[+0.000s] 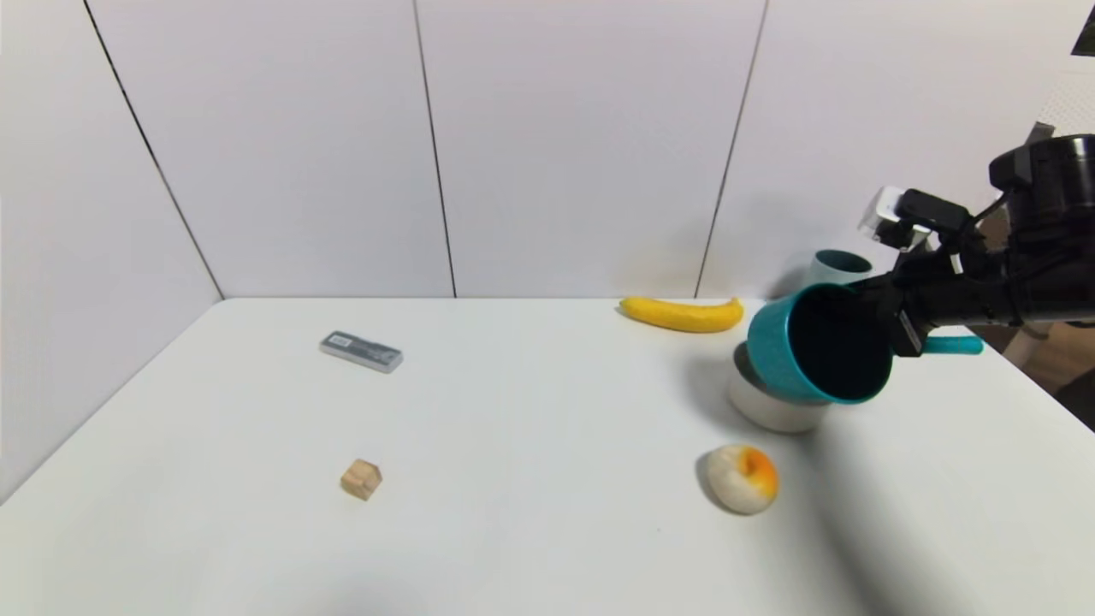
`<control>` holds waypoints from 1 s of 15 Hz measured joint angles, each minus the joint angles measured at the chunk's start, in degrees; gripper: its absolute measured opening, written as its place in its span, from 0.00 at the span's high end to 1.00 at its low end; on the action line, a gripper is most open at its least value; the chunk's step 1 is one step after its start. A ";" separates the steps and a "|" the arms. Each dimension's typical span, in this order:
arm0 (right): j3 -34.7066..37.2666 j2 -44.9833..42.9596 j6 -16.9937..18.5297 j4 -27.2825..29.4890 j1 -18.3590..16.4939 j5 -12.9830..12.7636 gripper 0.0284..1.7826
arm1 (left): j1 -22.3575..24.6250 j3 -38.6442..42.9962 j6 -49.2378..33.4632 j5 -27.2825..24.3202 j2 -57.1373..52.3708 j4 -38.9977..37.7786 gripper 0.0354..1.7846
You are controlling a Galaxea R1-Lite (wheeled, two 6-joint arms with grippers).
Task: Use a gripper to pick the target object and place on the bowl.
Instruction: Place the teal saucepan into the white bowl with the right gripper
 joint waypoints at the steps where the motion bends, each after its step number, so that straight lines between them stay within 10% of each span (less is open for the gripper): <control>1: 0.28 0.63 -0.16 -0.30 -0.07 -0.01 0.95 | 0.00 0.00 0.00 -0.02 0.00 0.00 0.06; 11: -2.28 4.69 -0.11 -2.07 -0.51 -0.17 0.95 | 0.00 0.00 0.00 -0.02 0.00 0.02 0.06; 15: -2.83 4.66 0.06 -2.01 -0.51 -0.50 0.64 | 0.00 0.00 0.02 -0.02 0.00 0.02 0.06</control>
